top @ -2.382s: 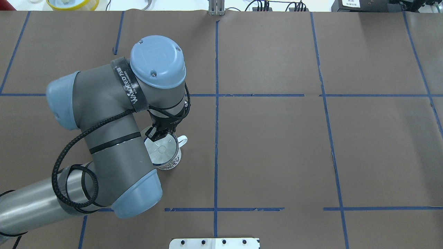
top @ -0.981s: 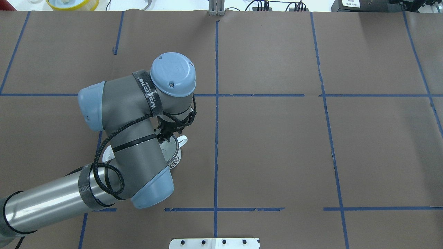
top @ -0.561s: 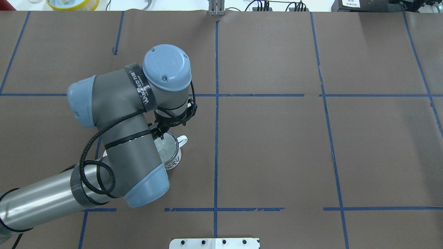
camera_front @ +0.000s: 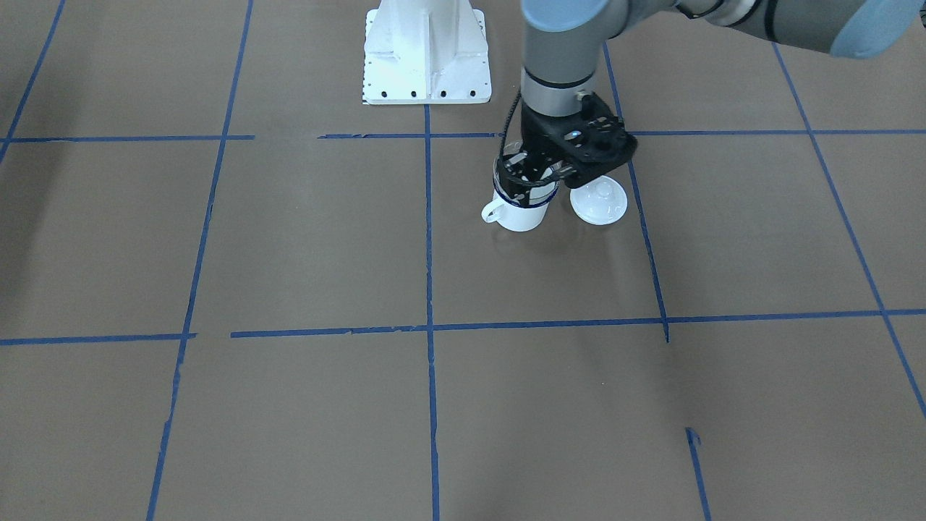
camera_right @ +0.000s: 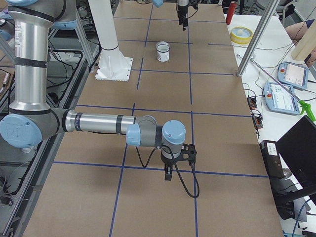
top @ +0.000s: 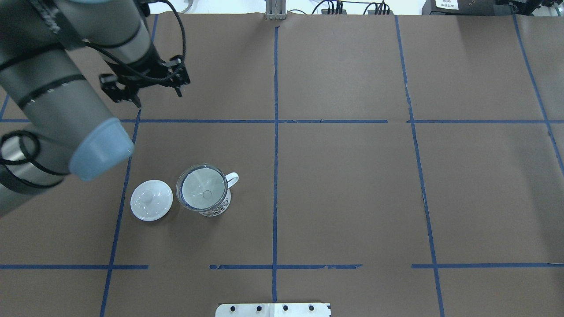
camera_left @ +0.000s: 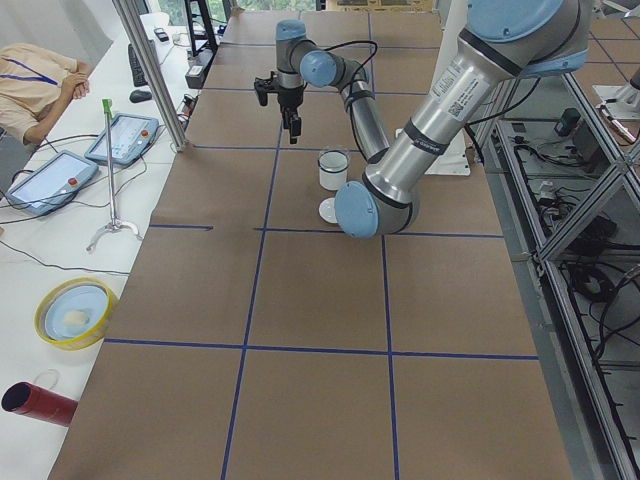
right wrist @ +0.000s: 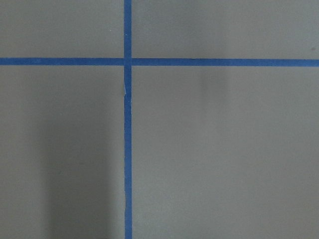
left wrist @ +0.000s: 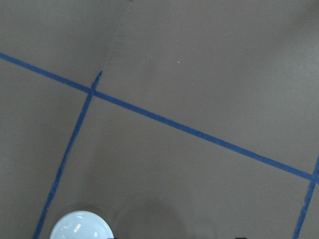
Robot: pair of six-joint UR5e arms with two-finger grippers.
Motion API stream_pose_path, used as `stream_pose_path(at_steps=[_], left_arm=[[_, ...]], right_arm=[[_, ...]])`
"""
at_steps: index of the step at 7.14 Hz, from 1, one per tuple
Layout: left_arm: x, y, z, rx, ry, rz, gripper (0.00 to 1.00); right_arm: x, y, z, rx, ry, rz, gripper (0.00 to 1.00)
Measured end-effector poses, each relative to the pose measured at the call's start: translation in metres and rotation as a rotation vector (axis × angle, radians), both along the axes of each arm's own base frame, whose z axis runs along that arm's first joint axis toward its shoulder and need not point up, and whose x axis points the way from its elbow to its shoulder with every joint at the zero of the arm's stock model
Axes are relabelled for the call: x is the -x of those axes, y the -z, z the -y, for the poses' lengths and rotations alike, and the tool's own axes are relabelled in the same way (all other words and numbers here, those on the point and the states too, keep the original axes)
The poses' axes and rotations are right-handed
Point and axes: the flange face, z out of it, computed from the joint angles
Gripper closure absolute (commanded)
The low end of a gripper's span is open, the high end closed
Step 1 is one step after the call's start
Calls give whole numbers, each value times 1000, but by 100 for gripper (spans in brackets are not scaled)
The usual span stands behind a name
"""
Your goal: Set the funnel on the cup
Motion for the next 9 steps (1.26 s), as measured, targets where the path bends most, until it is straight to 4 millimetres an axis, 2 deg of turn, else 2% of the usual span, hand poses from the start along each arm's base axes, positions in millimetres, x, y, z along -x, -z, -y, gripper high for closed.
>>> stream_pose_path(at_steps=[2,3,5,6,7,8,9], left_arm=[[118,-66,40,-105,-94,18,1],[182,-107,48,-148,-137,35,1],[301,-200,42,-203,-223,56,0],[341,-244,31,-200,-250,29,0],[363,-282,14,-179,-258,-29,0],[370,-311,-4,-145,-257,-73,0],[372,-329,-13,-123,-256,-95,0]], right_arm=[[0,0,0,0,0,0,0],[0,0,0,0,0,0,0],[0,0,0,0,0,0,0],[0,0,0,0,0,0,0],[0,0,0,0,0,0,0],[0,0,0,0,0,0,0],[0,0,0,0,0,0,0]])
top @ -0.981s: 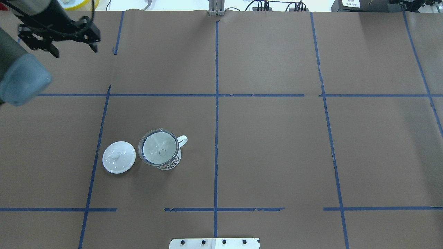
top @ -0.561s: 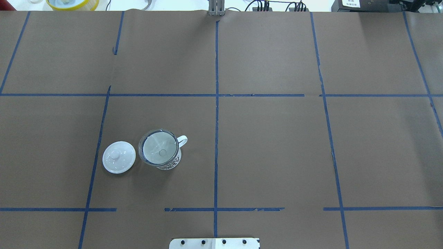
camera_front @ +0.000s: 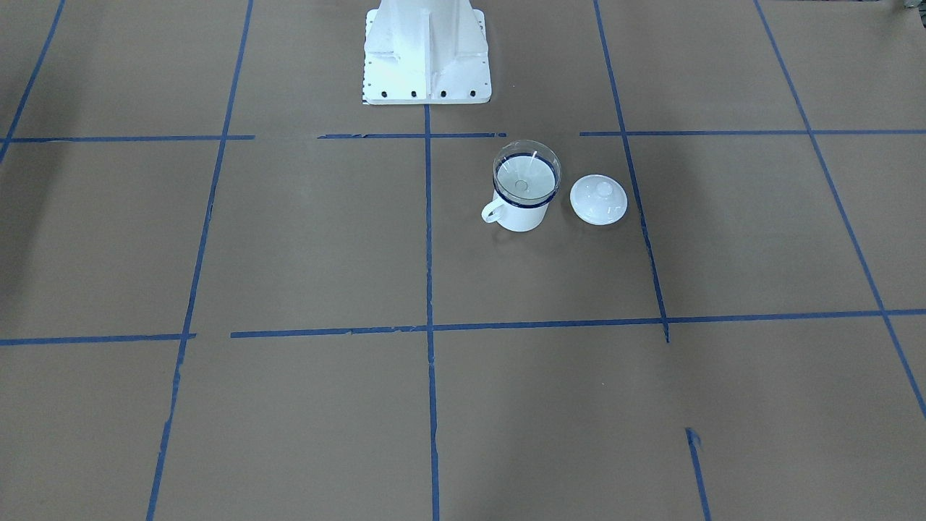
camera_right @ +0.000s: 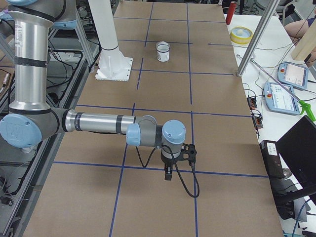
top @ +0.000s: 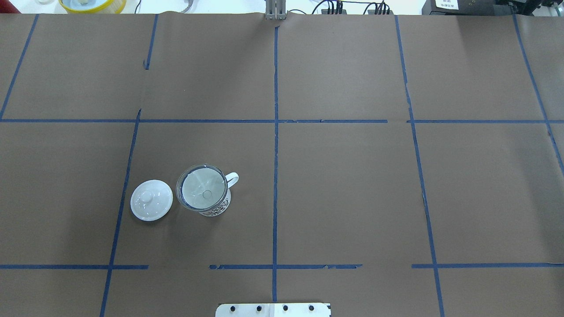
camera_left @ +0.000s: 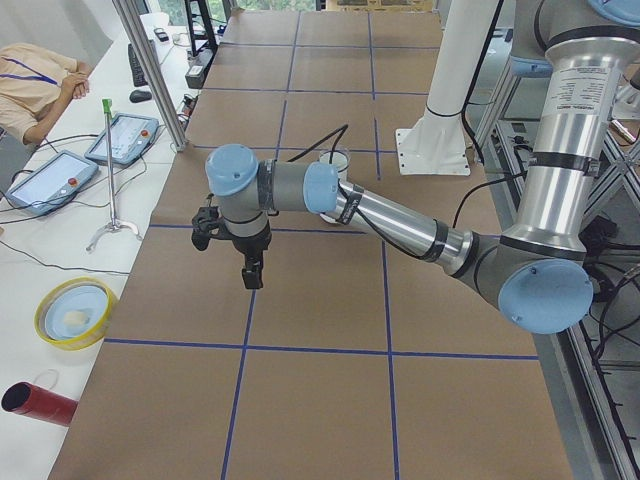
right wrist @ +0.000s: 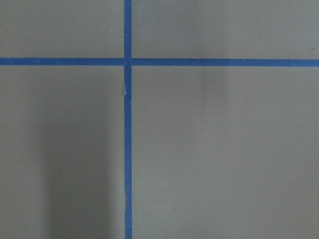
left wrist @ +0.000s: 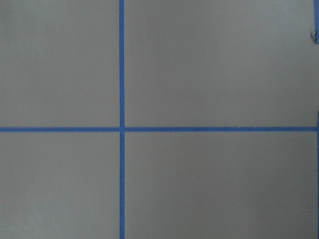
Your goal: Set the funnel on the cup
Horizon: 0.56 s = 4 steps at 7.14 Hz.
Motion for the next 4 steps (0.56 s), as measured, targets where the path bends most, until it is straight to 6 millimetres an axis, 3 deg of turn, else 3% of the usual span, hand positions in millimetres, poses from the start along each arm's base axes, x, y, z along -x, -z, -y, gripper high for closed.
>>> stream_pose_path(at_steps=[4], left_arm=[[1,-41,11,-31,-3,3,0]], right_arm=[[0,0,0,0,0,0,0]])
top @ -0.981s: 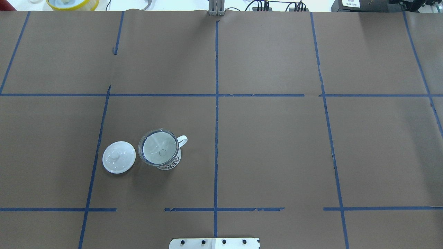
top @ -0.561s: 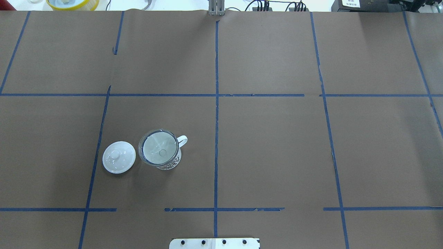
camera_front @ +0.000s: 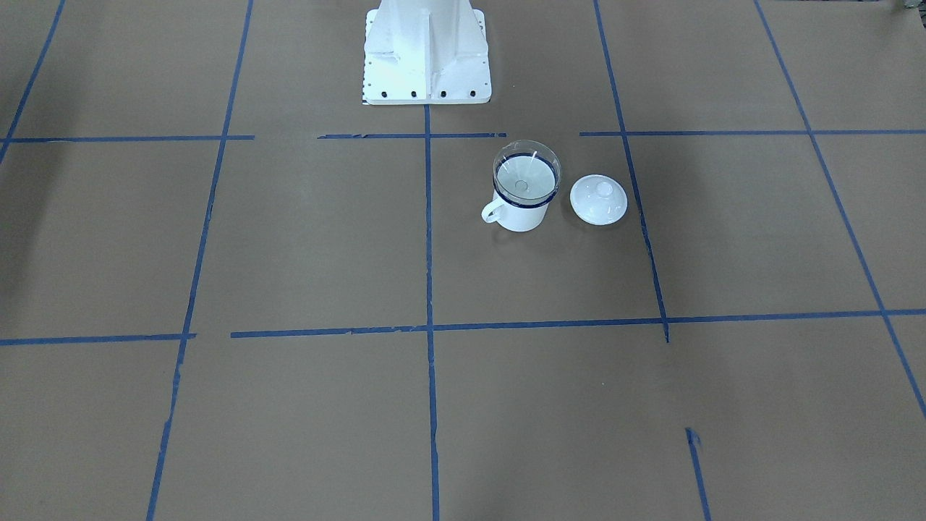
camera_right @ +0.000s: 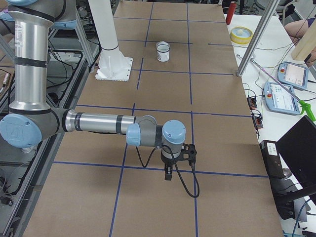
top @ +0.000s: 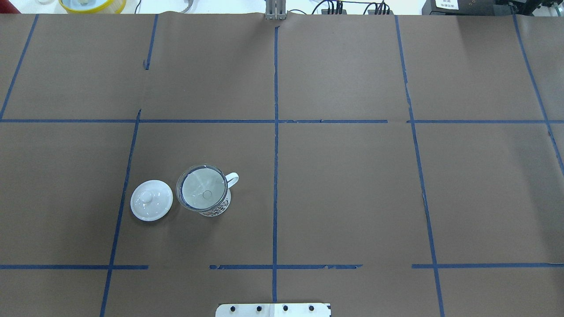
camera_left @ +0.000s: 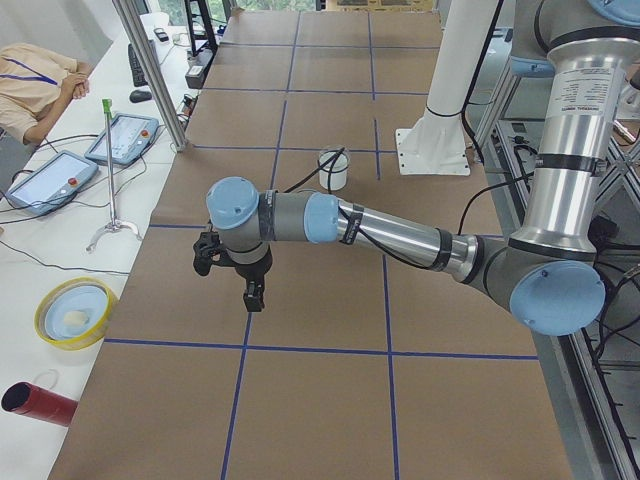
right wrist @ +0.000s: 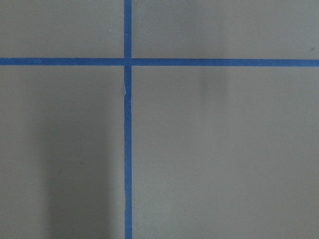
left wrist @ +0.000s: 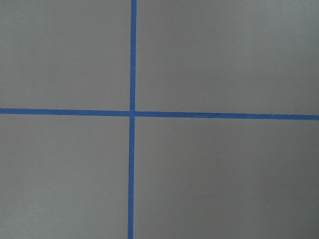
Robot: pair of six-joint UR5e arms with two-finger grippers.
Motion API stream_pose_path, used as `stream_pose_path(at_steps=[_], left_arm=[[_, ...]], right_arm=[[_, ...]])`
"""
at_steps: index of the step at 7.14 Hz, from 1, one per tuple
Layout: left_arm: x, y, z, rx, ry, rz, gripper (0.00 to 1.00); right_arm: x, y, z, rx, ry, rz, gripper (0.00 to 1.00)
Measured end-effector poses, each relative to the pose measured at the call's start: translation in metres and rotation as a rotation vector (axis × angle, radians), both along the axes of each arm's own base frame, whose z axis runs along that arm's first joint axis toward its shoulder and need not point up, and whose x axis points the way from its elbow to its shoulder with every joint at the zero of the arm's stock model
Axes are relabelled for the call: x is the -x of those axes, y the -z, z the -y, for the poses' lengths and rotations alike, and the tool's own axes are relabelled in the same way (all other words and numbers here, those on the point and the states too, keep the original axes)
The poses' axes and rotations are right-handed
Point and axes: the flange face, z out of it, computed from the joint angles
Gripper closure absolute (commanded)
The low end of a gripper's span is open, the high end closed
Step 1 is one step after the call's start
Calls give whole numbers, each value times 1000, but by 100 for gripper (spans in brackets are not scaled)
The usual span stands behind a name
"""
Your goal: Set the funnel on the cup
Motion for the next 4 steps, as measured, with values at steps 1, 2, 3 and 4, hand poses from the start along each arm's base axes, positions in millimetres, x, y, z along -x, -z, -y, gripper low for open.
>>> stream_pose_path(at_steps=[1,2,3,4], left_arm=[[0,-5,3,-11,-2,4,0],[0,-7,3,-18,-4,3,0],[0,-8,2,-18,-5,1,0],[0,-11,0,-13,-5,0,0]], right_arm=[[0,0,0,0,0,0,0],[0,0,0,0,0,0,0],[0,0,0,0,0,0,0],[0,0,0,0,0,0,0]])
